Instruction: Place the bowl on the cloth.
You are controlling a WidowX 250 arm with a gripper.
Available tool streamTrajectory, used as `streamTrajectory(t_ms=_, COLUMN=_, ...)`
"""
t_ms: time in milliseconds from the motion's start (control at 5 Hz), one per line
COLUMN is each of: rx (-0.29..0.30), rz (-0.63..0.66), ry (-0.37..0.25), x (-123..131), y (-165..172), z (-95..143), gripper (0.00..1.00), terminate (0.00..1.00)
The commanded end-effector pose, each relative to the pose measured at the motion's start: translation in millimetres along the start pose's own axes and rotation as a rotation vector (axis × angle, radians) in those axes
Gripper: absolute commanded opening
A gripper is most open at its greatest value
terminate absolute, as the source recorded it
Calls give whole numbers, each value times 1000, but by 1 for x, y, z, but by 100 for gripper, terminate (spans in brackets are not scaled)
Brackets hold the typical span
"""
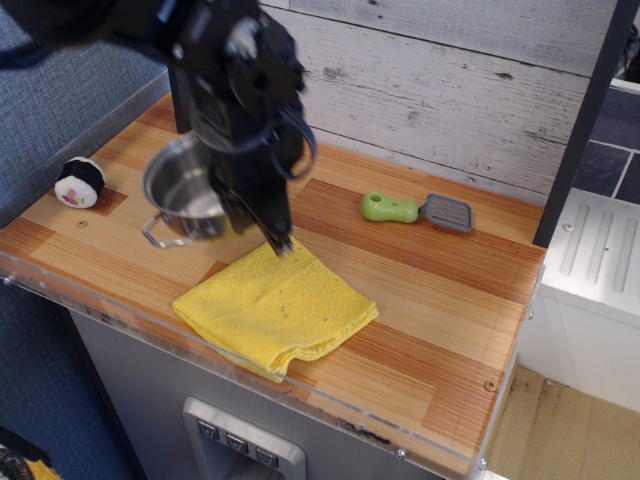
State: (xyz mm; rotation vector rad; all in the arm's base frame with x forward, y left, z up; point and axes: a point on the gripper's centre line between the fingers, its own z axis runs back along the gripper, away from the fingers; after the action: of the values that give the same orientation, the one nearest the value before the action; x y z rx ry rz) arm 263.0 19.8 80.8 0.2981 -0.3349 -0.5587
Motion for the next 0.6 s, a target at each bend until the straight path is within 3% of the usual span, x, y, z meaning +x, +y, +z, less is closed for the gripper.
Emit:
streamTrajectory(t_ms=0, rx=-13, rz=-98, ry=-46, x=2, y=-37, z=10, gripper=0, terminate=0)
streamTrajectory(t_ms=400, rx=-50, rz=-171, ry=3, x=-6, y=-55, z=-6, gripper=0, terminate=0)
